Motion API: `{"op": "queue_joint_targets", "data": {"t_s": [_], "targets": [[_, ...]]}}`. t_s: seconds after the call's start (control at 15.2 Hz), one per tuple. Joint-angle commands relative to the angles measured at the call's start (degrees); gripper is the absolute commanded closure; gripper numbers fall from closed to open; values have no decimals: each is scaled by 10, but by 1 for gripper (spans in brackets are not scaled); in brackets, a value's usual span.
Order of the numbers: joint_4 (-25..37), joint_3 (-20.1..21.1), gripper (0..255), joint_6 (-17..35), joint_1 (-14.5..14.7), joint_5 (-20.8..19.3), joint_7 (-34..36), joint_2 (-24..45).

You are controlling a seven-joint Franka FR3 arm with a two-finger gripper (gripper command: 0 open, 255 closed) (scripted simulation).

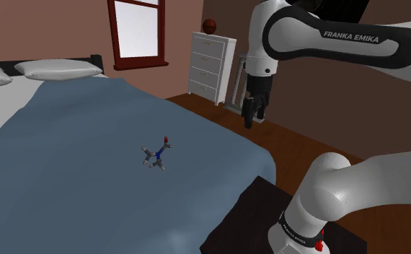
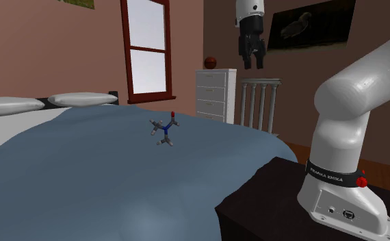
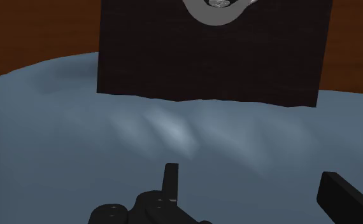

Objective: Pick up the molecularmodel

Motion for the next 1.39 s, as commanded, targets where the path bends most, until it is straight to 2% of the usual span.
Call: {"op": "queue_joint_targets", "data": {"t_s": [0.0, 0.66, 0.99, 1.32], "targets": [[0, 0, 0, 0, 0, 0, 0, 0], [-95, 54, 0, 256, 16, 32, 54, 85], [-107, 84, 0, 387, 18, 34, 84, 166], [-95, 117, 0, 511, 11, 17, 123, 267]]}}
